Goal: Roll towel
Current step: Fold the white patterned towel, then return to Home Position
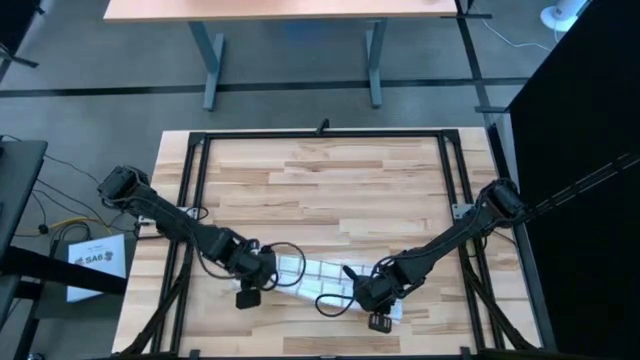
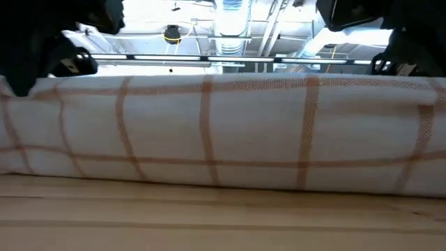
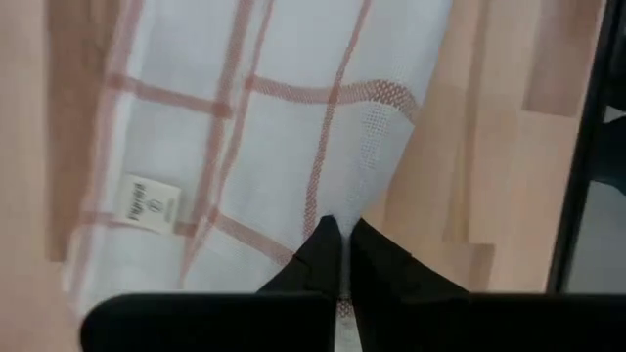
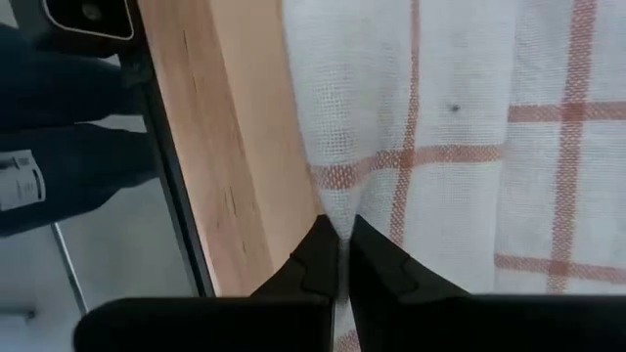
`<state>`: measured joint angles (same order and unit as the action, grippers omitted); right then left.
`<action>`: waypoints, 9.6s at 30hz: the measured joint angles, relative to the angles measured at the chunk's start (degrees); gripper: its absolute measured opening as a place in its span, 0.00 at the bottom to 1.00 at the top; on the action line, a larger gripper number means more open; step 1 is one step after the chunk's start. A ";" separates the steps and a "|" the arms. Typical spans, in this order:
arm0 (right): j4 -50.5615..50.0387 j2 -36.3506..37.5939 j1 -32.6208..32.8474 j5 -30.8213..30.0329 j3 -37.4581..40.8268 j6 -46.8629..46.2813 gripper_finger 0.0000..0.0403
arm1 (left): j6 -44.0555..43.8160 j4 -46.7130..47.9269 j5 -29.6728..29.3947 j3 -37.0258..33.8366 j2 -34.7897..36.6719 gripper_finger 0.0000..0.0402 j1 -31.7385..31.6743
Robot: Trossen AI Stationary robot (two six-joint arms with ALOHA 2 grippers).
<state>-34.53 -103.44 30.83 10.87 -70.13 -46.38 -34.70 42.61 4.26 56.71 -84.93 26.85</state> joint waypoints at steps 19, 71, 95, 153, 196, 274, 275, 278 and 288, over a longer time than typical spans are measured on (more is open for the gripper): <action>-1.12 14.00 -12.24 4.35 11.51 1.80 0.01 | 16.94 0.19 5.99 -4.39 -0.02 0.00 -13.46; -5.93 19.72 -39.46 6.69 22.43 29.19 0.50 | 35.30 4.44 -13.99 1.31 -0.98 0.50 -31.67; -1.93 11.45 -24.03 -4.00 23.29 22.80 0.50 | 39.79 -0.76 -8.17 -4.55 -8.17 0.49 -27.81; -1.07 15.07 -15.60 -9.84 26.94 13.79 0.50 | 26.71 -2.59 -0.23 -10.24 0.33 0.49 -28.09; -18.86 32.68 -43.25 -3.66 17.18 47.79 0.50 | 25.19 10.68 3.27 0.34 -0.18 0.49 -32.07; 39.98 101.29 -34.23 -7.76 54.91 32.77 0.00 | 15.40 -58.02 1.07 -43.03 63.58 0.00 -15.83; 41.51 101.29 -34.23 -7.76 55.88 32.78 0.00 | 15.43 -60.46 1.13 -43.95 63.60 0.00 -15.83; 44.79 101.24 -34.23 -7.76 58.26 32.81 0.00 | 15.18 -65.27 1.26 -47.12 63.58 0.00 -15.83; 51.11 101.26 -34.23 -7.90 61.73 36.36 0.00 | 13.67 -75.78 1.08 -55.70 63.58 0.00 -15.83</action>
<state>16.59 -2.17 -3.40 2.97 -8.40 -10.02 -21.02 -33.16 5.34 1.01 -21.35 11.03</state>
